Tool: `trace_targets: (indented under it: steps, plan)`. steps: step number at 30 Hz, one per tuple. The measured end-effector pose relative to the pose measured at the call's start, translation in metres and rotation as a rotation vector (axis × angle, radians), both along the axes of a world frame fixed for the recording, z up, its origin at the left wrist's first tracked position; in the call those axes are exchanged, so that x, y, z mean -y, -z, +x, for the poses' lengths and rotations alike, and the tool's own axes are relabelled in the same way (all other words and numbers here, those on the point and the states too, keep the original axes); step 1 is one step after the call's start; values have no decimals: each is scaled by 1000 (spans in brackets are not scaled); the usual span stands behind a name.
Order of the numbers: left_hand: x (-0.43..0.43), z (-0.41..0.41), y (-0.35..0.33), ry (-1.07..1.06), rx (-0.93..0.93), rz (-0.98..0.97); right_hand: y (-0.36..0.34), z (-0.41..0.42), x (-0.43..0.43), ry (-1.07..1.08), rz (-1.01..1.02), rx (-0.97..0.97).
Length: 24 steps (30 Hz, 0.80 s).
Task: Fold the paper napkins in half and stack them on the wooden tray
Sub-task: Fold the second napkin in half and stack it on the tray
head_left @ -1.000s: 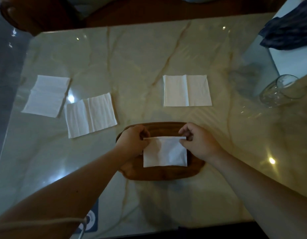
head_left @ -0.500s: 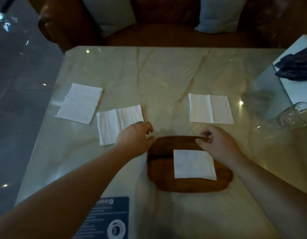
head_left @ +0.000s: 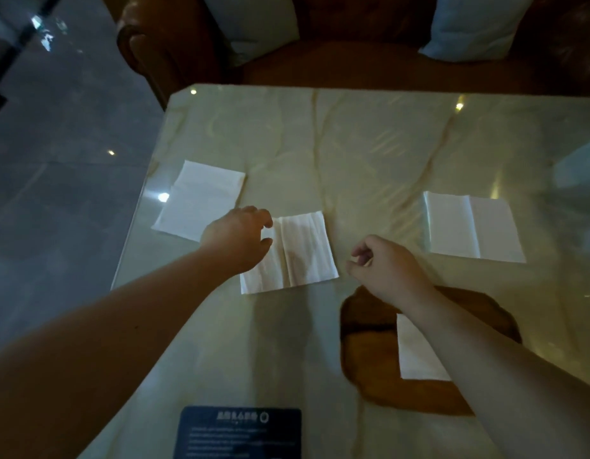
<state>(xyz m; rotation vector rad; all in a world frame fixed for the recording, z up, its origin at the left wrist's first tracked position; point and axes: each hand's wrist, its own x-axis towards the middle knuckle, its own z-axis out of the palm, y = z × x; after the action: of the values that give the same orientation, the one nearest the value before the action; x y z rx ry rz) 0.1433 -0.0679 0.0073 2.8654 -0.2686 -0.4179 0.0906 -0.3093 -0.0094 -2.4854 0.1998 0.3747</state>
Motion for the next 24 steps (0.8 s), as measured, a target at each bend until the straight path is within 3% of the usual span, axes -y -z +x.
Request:
trace_targets:
  steps: [5,9,18,24]
  plan:
    - [-11,22,20,76,-17,129,25,21,-13,-95,-106,-69]
    - [-14,29,31,119,5,196,34,23,-18,-132,-157,0]
    - [-14,35,41,108,103,180,39,35,-12,-88,-14,10]
    - [-10,15,35,48,46,152,21,62,-3,-108,1,81]
